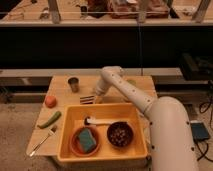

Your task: Place eraser in metal cup

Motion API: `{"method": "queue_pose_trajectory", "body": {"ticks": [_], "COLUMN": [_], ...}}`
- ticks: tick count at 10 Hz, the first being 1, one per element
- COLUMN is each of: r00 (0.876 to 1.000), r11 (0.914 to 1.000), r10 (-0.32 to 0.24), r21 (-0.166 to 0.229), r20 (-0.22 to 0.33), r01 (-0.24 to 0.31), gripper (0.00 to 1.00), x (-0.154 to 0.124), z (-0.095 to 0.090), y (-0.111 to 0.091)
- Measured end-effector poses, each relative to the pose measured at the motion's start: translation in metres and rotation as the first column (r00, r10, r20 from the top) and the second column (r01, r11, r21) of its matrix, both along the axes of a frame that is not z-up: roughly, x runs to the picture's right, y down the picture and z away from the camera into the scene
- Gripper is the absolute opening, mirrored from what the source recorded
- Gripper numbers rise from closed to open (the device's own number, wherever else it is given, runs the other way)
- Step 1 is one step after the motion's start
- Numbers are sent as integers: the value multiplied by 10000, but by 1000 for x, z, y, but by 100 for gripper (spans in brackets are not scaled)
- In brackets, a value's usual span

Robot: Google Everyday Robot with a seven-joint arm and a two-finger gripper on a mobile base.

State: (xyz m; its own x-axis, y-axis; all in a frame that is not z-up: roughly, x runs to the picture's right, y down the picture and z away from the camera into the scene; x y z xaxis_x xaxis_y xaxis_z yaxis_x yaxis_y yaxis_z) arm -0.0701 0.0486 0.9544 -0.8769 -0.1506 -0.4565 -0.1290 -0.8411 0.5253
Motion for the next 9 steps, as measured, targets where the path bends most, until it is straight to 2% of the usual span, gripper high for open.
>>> {"method": "queue_pose_trajectory", "body": {"ticks": [2, 3, 4, 6, 9], "r00": [9998, 9996, 9991, 9954, 9848], "r11": [9998, 9999, 9999, 9975, 9866], "r10": [-175, -134, 96, 712, 1632], "r21": [-5, -69, -129, -100, -53], "r20": [101, 244, 424, 638, 594], "r01": [175, 136, -90, -707, -1632], "gripper": [19, 7, 2, 0, 0], "x": [-3, -5, -4, 5, 21], "z": [-4, -9, -15, -30, -46], "y": [0, -1, -5, -21, -45]}}
